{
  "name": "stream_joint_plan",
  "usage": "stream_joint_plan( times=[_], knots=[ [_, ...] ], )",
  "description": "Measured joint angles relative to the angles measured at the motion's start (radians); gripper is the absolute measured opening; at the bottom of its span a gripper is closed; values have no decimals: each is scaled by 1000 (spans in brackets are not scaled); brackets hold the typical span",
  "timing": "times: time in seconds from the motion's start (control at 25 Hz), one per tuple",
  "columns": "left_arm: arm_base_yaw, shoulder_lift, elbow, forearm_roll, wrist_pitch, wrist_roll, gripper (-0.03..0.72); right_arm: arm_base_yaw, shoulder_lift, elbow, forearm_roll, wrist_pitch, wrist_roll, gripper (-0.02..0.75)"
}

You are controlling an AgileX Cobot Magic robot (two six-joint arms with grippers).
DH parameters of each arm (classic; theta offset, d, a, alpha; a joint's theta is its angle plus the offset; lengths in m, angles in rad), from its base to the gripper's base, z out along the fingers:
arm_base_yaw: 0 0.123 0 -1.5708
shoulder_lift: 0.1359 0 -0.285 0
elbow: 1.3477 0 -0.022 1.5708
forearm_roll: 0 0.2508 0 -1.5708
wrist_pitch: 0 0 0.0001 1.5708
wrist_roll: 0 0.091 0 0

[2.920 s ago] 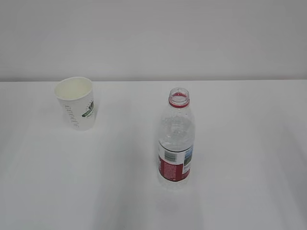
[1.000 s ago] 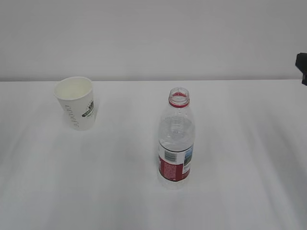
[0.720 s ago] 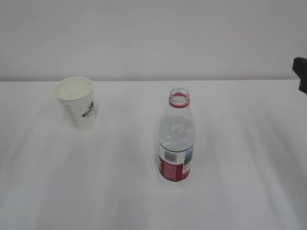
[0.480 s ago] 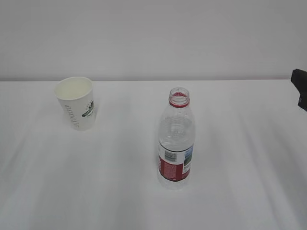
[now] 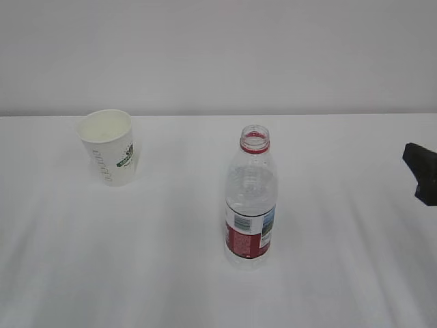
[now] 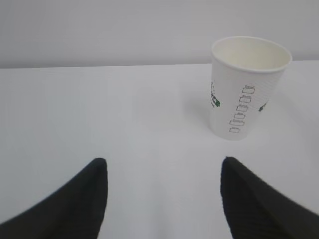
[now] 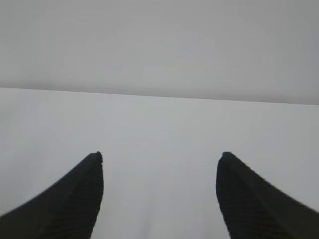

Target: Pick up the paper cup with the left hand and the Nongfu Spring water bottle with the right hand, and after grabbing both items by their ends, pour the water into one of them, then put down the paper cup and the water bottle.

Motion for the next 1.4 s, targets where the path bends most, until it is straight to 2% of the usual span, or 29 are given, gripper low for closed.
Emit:
stream_joint_plan(
  times=[0.44, 0.76, 1.04, 1.2, 1.4],
  knots=[
    [0, 72, 12, 144, -37, -44, 517, 0, 165, 177, -15, -355, 0, 536],
    [0, 167, 10, 249, -197, -68, 517, 0, 215, 200, -100, -367, -6, 535],
    [0, 263, 10, 333, -205, -72, 517, 0, 215, 200, -185, -371, -8, 534],
    [0, 284, 10, 344, -205, -72, 517, 0, 215, 200, -217, -373, -8, 535],
    [0, 284, 10, 362, -205, -72, 516, 0, 215, 200, -316, -373, -8, 535]
  ],
)
